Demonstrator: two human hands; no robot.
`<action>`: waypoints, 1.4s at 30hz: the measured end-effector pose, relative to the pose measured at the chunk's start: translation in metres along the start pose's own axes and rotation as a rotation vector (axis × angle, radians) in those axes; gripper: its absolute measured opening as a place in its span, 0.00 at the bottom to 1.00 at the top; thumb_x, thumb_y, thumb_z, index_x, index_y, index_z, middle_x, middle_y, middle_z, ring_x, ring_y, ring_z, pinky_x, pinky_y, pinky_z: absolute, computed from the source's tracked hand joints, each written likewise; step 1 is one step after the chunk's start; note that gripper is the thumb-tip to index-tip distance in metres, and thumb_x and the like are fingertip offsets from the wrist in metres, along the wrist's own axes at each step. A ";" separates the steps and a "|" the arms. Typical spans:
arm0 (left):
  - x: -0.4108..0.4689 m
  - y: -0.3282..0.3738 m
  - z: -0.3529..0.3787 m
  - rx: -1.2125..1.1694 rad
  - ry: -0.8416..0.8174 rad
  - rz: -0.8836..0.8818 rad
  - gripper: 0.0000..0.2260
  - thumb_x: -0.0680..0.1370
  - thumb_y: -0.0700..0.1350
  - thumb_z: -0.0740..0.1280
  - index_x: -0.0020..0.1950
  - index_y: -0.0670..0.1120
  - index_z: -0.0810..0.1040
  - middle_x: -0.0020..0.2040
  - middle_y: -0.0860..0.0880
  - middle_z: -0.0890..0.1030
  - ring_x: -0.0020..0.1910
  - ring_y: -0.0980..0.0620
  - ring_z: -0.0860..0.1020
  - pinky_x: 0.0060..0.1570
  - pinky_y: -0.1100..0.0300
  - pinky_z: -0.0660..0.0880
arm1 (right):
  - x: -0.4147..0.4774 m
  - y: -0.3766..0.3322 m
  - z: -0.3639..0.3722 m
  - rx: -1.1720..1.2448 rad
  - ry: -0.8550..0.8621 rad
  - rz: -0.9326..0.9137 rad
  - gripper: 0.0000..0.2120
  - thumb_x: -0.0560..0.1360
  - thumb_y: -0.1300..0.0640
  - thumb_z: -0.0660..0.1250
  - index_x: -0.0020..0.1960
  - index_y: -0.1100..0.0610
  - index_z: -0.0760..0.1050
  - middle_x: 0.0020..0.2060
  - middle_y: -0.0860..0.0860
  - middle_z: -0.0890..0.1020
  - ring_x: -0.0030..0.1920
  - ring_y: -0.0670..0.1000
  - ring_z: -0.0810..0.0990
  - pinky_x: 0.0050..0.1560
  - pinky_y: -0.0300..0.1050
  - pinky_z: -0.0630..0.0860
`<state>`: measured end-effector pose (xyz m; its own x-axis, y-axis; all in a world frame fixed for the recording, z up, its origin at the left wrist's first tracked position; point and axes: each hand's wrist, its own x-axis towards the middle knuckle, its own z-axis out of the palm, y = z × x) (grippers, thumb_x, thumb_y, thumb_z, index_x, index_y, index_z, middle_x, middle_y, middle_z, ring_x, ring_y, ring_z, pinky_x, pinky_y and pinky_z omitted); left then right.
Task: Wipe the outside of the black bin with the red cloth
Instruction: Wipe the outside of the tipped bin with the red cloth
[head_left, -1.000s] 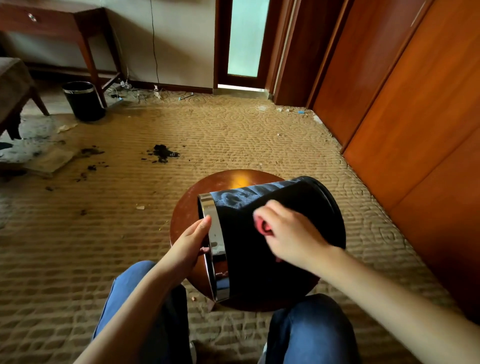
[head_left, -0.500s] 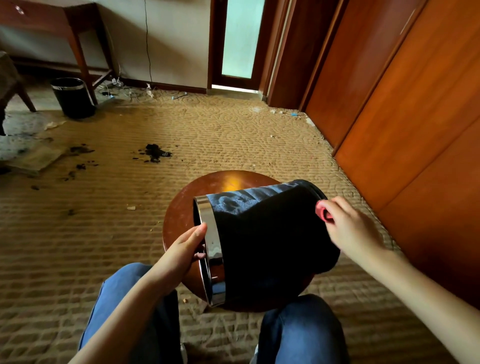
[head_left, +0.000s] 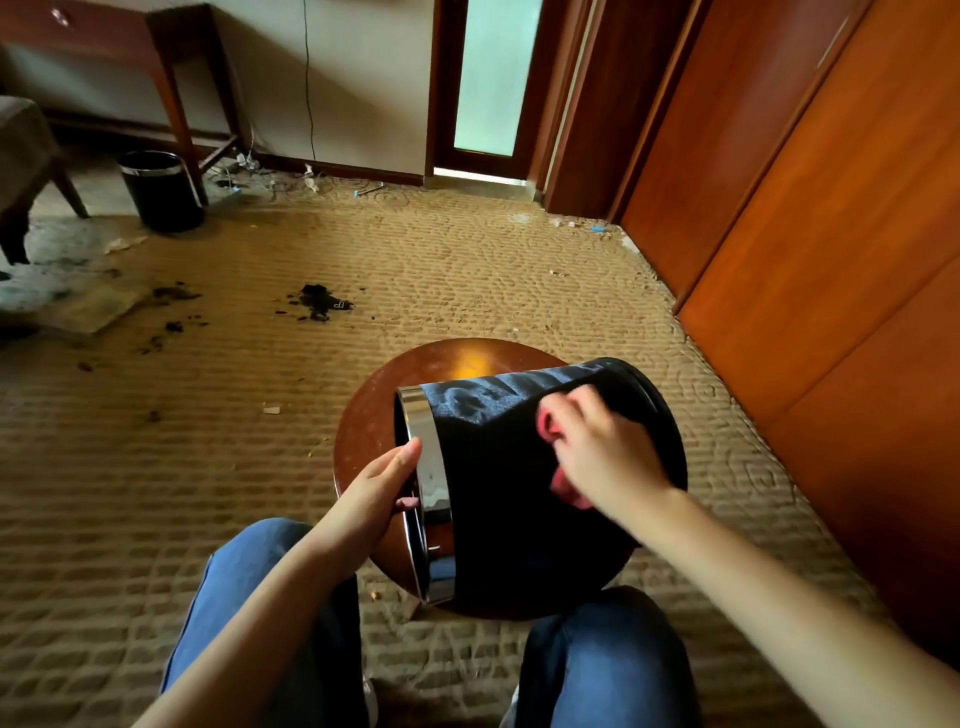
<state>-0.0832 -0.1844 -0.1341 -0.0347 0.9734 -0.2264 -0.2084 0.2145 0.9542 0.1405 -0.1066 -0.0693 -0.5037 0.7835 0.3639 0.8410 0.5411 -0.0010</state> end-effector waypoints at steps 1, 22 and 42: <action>-0.001 0.001 0.001 -0.008 -0.007 -0.003 0.19 0.76 0.62 0.61 0.58 0.51 0.79 0.55 0.52 0.83 0.56 0.54 0.79 0.56 0.54 0.69 | 0.003 0.027 -0.005 -0.072 -0.043 0.150 0.12 0.73 0.61 0.63 0.56 0.57 0.76 0.49 0.58 0.76 0.36 0.63 0.80 0.31 0.53 0.76; -0.010 0.007 -0.004 0.060 0.013 0.123 0.23 0.71 0.61 0.68 0.48 0.39 0.79 0.43 0.44 0.78 0.46 0.47 0.75 0.51 0.50 0.70 | 0.025 0.058 -0.019 -0.349 -0.252 0.222 0.15 0.76 0.63 0.61 0.62 0.57 0.69 0.56 0.57 0.69 0.50 0.59 0.78 0.40 0.46 0.67; 0.031 0.041 -0.011 0.035 0.078 -0.064 0.10 0.81 0.49 0.62 0.52 0.44 0.76 0.39 0.48 0.75 0.37 0.56 0.73 0.37 0.63 0.65 | -0.028 0.096 -0.002 0.457 0.063 0.621 0.10 0.80 0.59 0.59 0.59 0.63 0.72 0.47 0.57 0.78 0.48 0.59 0.77 0.44 0.46 0.67</action>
<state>-0.1032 -0.1468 -0.1042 -0.0985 0.9488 -0.3002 -0.1782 0.2800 0.9433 0.2356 -0.0777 -0.0778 0.0578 0.9731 0.2231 0.7934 0.0909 -0.6019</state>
